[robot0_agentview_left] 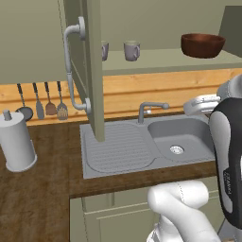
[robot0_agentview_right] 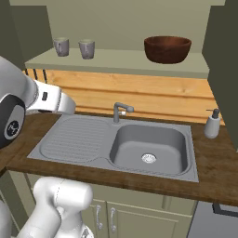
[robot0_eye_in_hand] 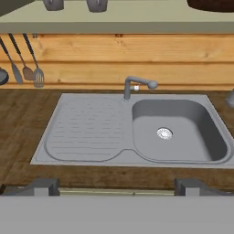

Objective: Gather all objects into one cabinet and sort the glasses and bowls to opposite sides.

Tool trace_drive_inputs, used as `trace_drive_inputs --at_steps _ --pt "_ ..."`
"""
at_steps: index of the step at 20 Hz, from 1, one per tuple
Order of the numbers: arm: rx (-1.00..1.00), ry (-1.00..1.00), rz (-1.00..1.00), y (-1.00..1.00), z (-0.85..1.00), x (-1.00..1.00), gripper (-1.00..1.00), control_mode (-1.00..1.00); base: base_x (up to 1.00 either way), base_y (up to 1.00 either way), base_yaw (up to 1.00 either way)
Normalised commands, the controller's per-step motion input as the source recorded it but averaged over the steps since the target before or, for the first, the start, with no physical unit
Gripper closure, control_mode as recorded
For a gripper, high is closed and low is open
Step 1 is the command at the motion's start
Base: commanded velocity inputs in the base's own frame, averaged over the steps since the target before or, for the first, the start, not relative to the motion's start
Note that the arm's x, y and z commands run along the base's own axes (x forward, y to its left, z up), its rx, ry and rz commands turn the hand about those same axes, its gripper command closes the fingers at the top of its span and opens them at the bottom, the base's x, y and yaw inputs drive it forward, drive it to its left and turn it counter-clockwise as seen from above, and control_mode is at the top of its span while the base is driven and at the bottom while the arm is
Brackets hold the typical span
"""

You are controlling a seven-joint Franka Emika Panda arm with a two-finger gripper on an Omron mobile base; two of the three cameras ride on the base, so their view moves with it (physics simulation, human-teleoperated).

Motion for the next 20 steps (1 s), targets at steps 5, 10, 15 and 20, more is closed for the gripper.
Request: trace_drive_inputs --at_steps 5,10,15,20 --pt "0.0 0.0 0.0 0.0 0.0 -0.03 -1.0 -1.0 0.0 0.0 0.0" --pt "0.0 0.0 0.0 0.0 0.0 -0.16 -1.0 -1.0 0.0 0.0 0.0" --pt "0.0 0.0 0.0 0.0 0.0 -0.13 -1.0 -1.0 0.0 0.0 0.0" --pt "0.0 0.0 0.0 0.0 0.0 -0.15 -1.0 1.0 -0.32 -0.03 0.0"
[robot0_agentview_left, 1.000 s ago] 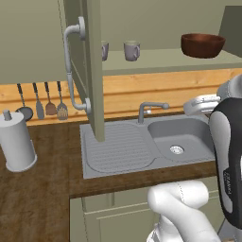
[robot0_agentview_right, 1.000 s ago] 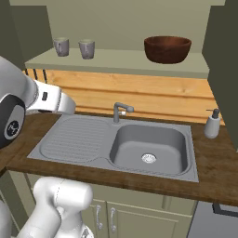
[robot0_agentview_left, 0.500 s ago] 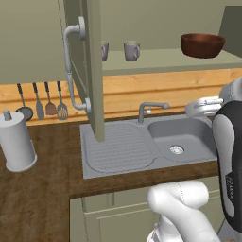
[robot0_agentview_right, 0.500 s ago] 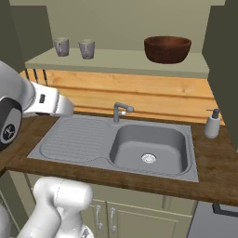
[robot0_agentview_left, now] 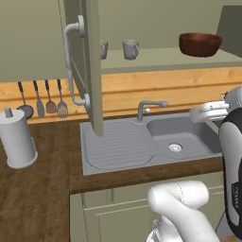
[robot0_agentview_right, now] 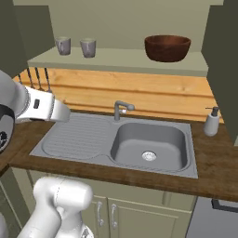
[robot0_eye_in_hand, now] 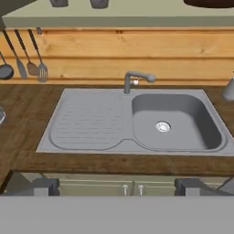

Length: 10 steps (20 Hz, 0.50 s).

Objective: Gather all objects into one cabinet and sort the glasses and bowls to opposite sides.

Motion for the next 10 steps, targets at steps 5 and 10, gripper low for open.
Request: trace_drive_inputs --at_steps 5,10 --pt "0.0 0.0 0.0 0.0 0.0 0.0 -1.0 1.0 -0.9 -0.22 -0.01" --pt "0.0 0.0 0.0 0.0 0.0 0.0 -1.0 1.0 -0.81 -0.2 -0.04"
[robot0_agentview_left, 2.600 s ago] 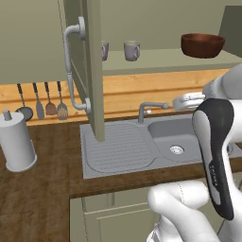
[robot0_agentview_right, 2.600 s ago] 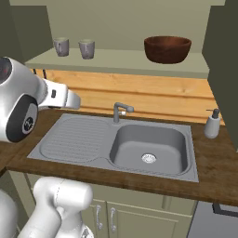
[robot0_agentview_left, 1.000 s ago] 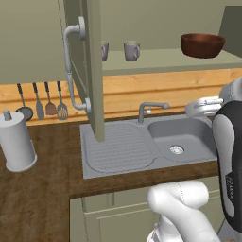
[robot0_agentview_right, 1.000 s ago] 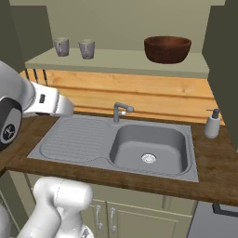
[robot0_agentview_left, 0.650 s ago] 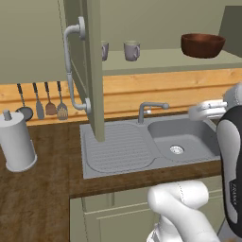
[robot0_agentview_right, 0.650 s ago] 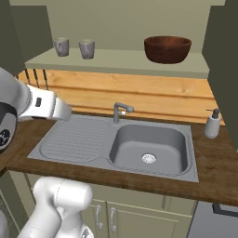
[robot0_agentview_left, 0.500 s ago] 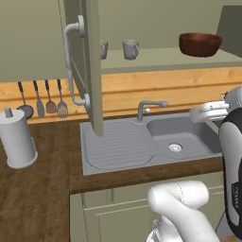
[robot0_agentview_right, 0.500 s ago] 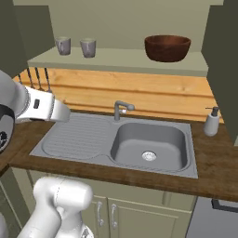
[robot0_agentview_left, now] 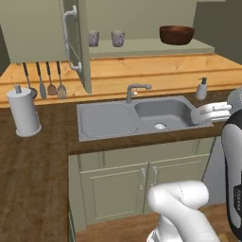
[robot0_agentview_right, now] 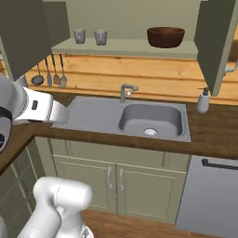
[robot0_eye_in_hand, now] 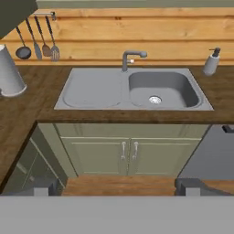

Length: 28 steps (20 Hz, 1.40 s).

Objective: Gather all objects into one cabinet and sort the glasses and bowls to opposite sides.

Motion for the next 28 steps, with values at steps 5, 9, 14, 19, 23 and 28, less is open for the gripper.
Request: trace_drive_inputs --at_steps 5,9,14,19,23,28 --pt "0.0 0.0 0.0 0.0 0.0 0.0 -1.0 1.0 -0.55 -0.23 -0.1" --pt "0.0 0.0 0.0 0.0 0.0 0.0 -1.0 1.0 -0.3 -0.27 -0.2" --pt "0.0 0.0 0.0 0.0 0.0 0.0 -1.0 1.0 -0.02 -0.36 -0.4" --pt "0.0 0.0 0.0 0.0 0.0 0.0 -1.0 1.0 0.0 -0.42 -0.45" --pt "0.0 0.0 0.0 0.0 0.0 0.0 -1.0 1.0 0.0 -0.52 -0.41" --pt "0.0 0.0 0.0 0.0 0.0 0.0 -1.0 1.0 0.0 -0.63 -0.36"
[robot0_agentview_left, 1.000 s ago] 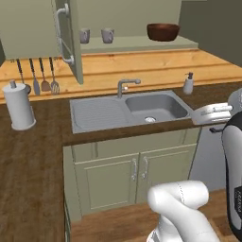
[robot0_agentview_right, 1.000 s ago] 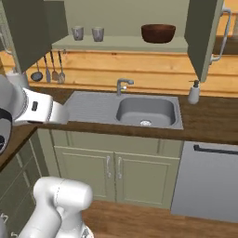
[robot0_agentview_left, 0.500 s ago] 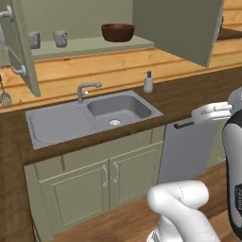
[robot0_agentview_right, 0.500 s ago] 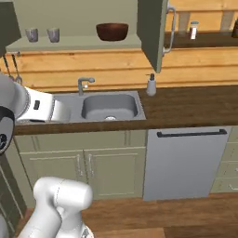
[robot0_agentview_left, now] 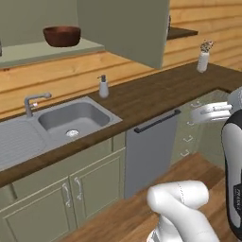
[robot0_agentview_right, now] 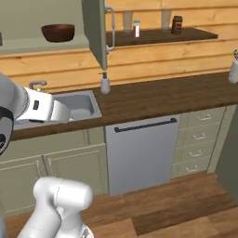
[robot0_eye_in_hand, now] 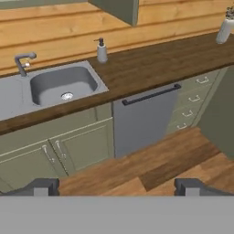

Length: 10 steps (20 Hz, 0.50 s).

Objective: Gather all objects into one cabinet and sort the glasses and bowls to opposite sides.

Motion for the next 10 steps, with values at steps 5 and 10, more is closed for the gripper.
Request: trace_drive_inputs --at_steps 5,10 --pt "0.0 0.0 0.0 0.0 0.0 0.0 -1.0 1.0 0.04 -0.56 -0.37" --pt "0.0 0.0 0.0 0.0 0.0 0.0 -1.0 1.0 0.23 -0.5 -0.37"
